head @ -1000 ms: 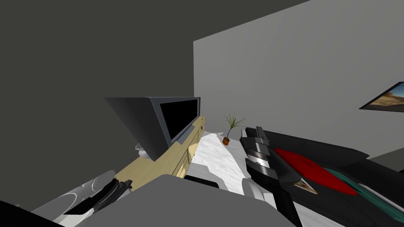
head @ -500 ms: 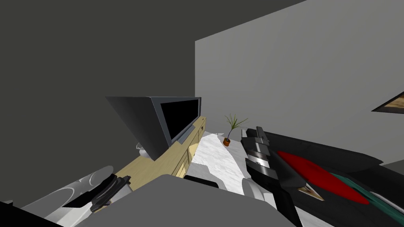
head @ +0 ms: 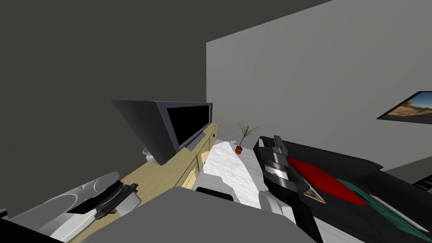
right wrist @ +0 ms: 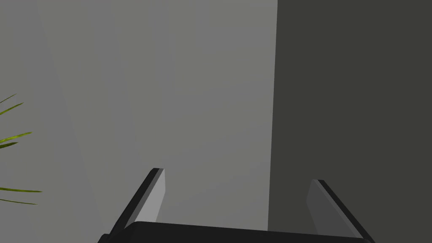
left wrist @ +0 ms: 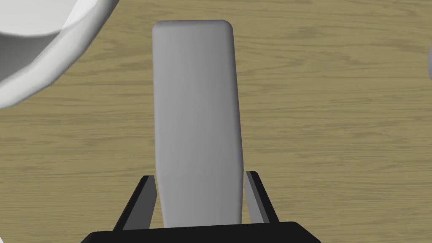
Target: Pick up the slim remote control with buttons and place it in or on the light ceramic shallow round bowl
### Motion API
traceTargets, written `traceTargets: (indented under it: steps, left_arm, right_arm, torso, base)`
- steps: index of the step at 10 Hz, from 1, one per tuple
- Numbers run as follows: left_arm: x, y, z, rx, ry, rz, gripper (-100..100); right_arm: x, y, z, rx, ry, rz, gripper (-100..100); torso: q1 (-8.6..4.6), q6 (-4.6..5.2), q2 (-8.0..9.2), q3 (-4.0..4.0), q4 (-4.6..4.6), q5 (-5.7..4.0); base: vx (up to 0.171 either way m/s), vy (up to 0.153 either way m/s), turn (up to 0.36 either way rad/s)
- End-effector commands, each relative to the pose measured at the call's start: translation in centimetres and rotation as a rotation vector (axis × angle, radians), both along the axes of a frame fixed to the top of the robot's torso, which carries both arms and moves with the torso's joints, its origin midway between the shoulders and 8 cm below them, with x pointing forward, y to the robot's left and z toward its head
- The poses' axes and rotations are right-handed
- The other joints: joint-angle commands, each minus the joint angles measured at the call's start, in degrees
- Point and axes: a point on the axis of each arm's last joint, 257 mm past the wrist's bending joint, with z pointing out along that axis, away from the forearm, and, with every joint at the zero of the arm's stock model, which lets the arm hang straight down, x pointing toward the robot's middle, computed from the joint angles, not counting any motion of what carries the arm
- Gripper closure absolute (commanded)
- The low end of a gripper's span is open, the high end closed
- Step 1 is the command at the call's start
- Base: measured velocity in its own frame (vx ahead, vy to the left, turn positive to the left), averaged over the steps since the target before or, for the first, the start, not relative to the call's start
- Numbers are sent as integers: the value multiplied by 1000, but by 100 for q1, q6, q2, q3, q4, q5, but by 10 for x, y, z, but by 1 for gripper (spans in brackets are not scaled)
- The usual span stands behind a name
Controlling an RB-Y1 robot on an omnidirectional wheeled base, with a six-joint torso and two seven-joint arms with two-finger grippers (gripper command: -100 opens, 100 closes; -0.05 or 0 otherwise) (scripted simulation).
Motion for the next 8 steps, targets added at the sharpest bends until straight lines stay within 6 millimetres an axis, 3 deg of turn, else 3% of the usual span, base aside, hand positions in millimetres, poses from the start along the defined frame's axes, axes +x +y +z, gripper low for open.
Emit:
traceTargets:
  steps: [1,8]
  left_arm:
    - [2,0,6,-17,5,7,100]
    - [-4,-19,15,-111,43,34,100]
  right_arm:
    - [0,0,0,0,0,0,0]
    - [0,0,0,0,0,0,0]
  torso:
    - [0,0,0,0,0,0]
    - [48,0,0,-3,-5,9]
  base:
    - [-45,-96,-7]
    - [-59,-36,-24]
